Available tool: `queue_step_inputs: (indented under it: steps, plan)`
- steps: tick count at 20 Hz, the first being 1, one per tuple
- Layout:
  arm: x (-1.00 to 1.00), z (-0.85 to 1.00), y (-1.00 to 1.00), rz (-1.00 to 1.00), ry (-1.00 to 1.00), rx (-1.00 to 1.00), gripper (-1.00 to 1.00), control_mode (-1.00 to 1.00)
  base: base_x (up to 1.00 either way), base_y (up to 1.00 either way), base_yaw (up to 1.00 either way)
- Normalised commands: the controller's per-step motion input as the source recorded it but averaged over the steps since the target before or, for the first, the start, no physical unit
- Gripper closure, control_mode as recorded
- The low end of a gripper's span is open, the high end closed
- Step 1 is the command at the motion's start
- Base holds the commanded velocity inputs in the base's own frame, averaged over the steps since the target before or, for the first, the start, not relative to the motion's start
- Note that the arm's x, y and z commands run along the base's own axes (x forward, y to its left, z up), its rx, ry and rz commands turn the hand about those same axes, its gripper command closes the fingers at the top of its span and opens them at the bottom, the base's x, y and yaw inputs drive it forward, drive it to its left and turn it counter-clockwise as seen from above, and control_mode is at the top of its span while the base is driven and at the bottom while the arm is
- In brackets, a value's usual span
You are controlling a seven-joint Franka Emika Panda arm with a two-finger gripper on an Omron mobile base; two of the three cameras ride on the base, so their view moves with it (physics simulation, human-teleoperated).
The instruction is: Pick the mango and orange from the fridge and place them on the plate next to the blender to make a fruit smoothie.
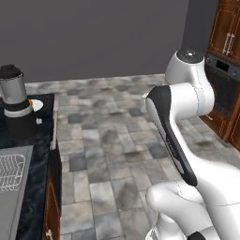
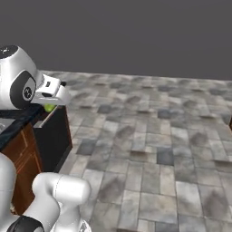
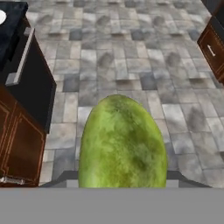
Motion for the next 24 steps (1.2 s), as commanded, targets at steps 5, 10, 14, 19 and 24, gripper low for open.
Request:
queue_step_inputs:
  steps: [5, 10, 14, 19, 24]
  plan:
    - [0.0, 0.0, 0.0, 0.0, 0.0, 0.0, 1.0, 1.0, 1.0, 0.0, 0.03]
    - [0.0, 0.0, 0.0, 0.0, 0.0, 0.0, 1.0, 1.0, 1.0, 0.0, 0.03]
    - [0.0, 0.0, 0.0, 0.0, 0.0, 0.0, 1.0, 1.0, 1.0, -0.01, 0.15]
    - [0.0, 0.0, 0.0, 0.0, 0.0, 0.0, 1.0, 1.0, 1.0, -0.12, 0.54]
    - [0.0, 0.0, 0.0, 0.0, 0.0, 0.0, 1.0, 1.0, 0.66, -0.14, 0.88]
